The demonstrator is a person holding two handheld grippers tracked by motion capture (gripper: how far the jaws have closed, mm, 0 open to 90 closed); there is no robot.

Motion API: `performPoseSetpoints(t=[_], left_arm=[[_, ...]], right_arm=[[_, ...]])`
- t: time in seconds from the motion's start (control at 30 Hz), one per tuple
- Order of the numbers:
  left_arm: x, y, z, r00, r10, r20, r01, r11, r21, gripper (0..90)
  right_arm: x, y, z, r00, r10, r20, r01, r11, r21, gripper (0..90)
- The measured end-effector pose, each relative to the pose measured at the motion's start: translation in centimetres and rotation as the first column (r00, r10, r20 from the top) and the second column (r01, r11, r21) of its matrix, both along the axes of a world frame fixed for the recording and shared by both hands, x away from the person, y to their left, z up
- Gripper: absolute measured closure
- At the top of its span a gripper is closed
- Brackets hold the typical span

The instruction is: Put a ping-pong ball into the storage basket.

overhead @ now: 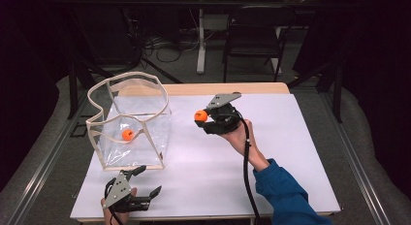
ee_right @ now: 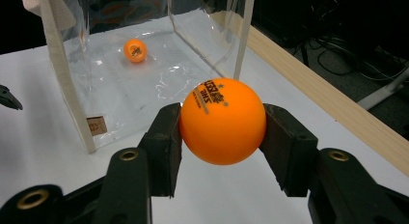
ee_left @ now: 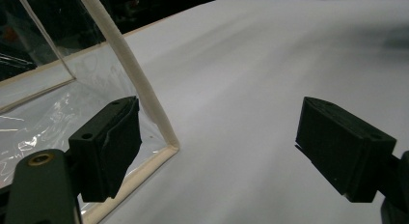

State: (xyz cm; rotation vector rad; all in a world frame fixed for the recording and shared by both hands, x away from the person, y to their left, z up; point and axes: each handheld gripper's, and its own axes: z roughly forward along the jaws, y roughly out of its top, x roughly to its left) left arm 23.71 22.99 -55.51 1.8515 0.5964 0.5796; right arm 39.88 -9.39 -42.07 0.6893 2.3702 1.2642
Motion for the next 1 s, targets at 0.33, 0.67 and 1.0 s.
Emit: performPoseSetpoints(t=[0.33, 0.67, 1.0], left_arm=[[0.0, 0.0, 0.0, 1.0000, 0.000, 0.000, 0.000, 1.0000, 0.001, 15.8], [0.0, 0.0, 0.0, 1.0000, 0.001, -0.001, -0.001, 1.0000, 0.000, 15.8], [0.0, 0.0, 0.0, 1.0000, 0.000, 0.001, 0.000, 1.0000, -0.001, 15.8]], right_arm=[[0.2, 0.3, 0.6, 0.9999, 0.003, 0.015, -0.003, 1.000, 0.009, 51.0], [0.4, 0.3, 1.2, 0.9997, 0.002, 0.024, -0.003, 1.000, 0.023, 51.0], [0.6, 0.6, 1.9, 0.9993, 0.007, 0.036, -0.008, 0.999, 0.032, 51.0]])
